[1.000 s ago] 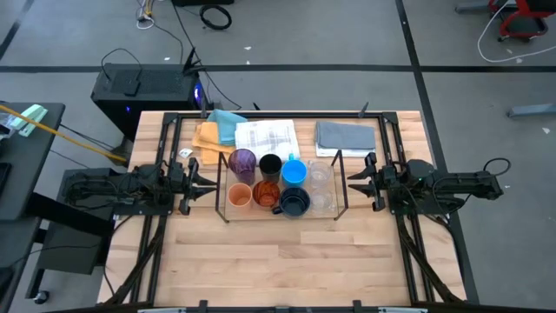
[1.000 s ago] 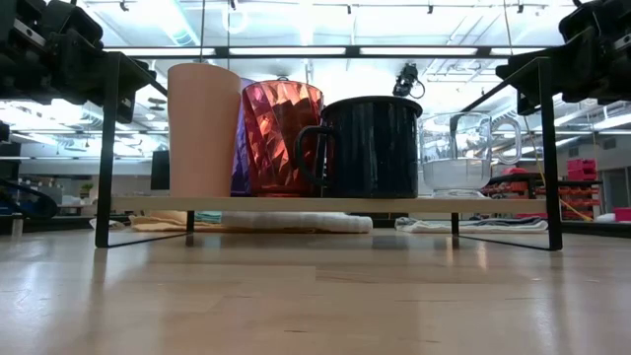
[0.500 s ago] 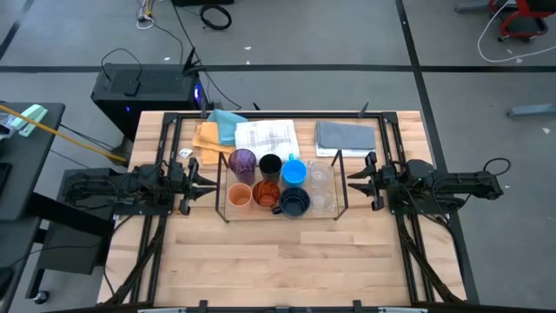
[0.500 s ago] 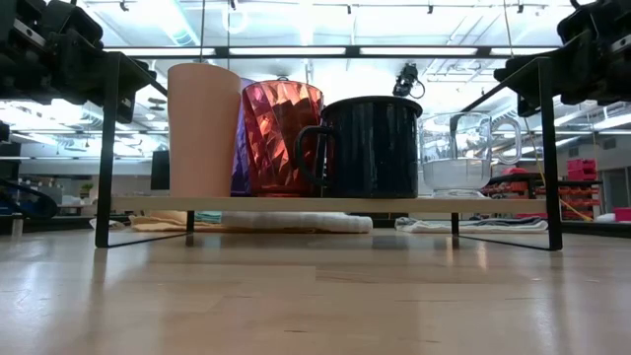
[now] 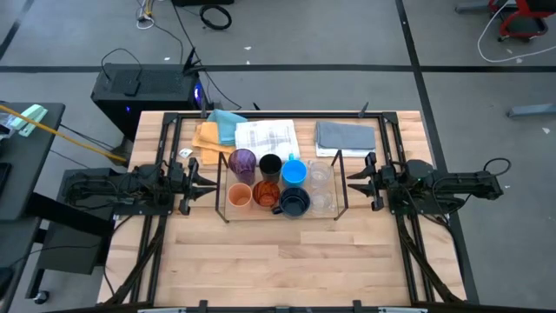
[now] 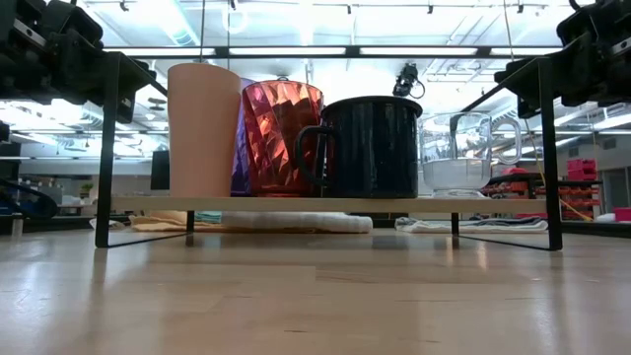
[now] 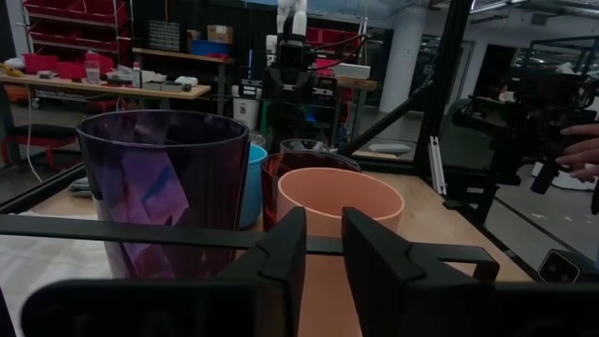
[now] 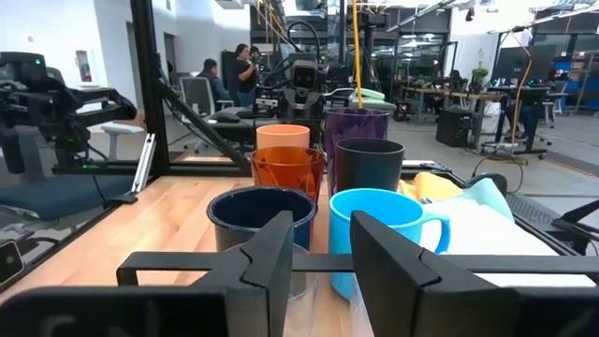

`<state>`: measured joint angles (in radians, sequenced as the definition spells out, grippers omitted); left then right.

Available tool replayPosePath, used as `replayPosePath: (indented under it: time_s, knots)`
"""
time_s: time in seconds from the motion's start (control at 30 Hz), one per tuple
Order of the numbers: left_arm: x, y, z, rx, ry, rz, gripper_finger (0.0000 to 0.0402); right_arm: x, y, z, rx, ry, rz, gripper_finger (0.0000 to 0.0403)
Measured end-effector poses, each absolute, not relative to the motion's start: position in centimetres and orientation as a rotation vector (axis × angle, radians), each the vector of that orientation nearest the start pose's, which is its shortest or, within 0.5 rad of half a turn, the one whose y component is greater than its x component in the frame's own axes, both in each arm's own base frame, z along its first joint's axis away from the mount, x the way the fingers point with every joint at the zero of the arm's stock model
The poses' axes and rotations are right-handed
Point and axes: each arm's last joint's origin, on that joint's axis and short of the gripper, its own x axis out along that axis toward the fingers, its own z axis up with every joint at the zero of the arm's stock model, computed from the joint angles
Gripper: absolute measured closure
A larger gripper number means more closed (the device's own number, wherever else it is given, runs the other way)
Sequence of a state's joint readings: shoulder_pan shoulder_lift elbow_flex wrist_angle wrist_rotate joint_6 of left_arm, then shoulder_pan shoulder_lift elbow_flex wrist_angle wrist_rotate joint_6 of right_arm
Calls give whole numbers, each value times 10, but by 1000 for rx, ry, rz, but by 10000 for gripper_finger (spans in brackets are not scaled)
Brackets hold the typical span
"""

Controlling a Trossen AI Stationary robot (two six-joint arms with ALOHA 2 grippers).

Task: Stack small to large cups/mugs on shelf
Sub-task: Return to Home Position

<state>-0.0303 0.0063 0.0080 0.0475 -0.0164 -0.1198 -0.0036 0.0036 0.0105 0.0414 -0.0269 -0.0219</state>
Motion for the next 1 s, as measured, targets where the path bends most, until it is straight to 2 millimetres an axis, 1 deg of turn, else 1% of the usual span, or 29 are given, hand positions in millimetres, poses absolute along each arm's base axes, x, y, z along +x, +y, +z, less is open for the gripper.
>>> replayPosePath:
  time_s: [0.1, 0.2, 0.3, 0.37, 0.53, 0.67, 0.77, 1.0]
  knots:
    - [97, -2, 170, -121, -49, -17, 317, 97, 0, 171, -23, -49, 23, 286]
    - [97, -2, 170, -121, -48, -17, 315, 97, 1, 171, -66, -50, 26, 287]
    - [97, -2, 170, -121, -49, -17, 317, 97, 1, 171, -100, -50, 28, 296]
    - [97, -2, 170, -121, -48, -17, 320, 97, 1, 171, -102, -51, 36, 310]
    - [97, -2, 170, -121, -48, -17, 326, 97, 1, 171, -110, -53, 36, 362]
    - [97, -2, 170, -121, -48, -17, 323, 97, 1, 171, -75, -53, 37, 395]
    - [97, -2, 170, -121, -48, -17, 319, 97, 1, 171, -56, -53, 37, 397]
    - [97, -2, 170, -121, -48, -17, 316, 97, 1, 171, -55, -53, 38, 366]
